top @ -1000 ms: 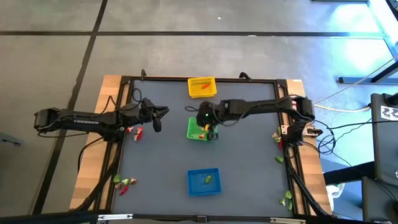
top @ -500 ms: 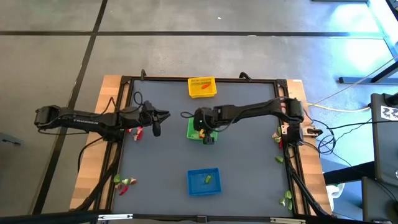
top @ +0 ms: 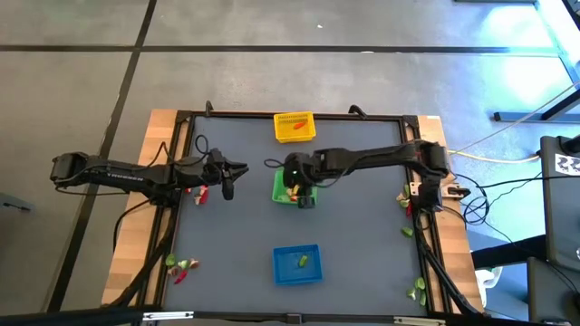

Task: Sort produce into baskets
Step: Put the red mushroom into the green bin

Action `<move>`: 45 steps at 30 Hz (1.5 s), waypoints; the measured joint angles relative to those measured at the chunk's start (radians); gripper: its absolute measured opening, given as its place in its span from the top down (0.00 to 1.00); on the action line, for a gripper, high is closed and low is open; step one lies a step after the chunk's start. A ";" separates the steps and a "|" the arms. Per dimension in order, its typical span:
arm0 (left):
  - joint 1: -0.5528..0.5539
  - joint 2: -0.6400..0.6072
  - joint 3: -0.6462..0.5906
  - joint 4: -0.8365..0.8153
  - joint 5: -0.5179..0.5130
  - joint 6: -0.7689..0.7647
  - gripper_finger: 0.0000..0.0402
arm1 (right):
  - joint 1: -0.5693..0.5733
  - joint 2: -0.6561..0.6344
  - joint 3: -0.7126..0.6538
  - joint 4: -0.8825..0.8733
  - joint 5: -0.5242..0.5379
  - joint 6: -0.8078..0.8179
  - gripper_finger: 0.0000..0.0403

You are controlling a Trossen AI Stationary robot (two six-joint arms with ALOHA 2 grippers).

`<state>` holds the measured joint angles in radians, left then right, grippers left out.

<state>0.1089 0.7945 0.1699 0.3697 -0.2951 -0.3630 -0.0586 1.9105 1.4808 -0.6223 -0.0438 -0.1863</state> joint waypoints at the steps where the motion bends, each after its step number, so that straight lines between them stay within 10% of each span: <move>1: 0.000 0.000 0.000 0.000 0.000 -0.004 0.82 | 0.000 -0.022 0.001 -0.018 -0.025 0.001 0.64; 9: 0.003 0.000 0.000 0.022 0.000 -0.023 0.77 | 0.016 -0.240 -0.075 -0.146 -0.078 0.022 0.62; 20: 0.001 0.000 0.108 -0.270 0.105 -0.057 0.47 | 0.122 -0.603 -0.524 0.167 0.137 0.216 0.62; 36: 0.000 0.006 0.390 -1.176 0.140 -0.448 0.57 | 0.143 -0.683 -0.721 0.344 0.315 0.284 0.62; 45: 0.015 0.119 0.390 -1.307 0.139 -0.500 0.62 | 0.143 -0.683 -0.721 0.368 0.329 0.283 0.62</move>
<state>0.1242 0.9134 0.5602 -0.9369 -0.1559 -0.8634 0.0849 1.2278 0.7593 -0.2540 0.2855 0.0963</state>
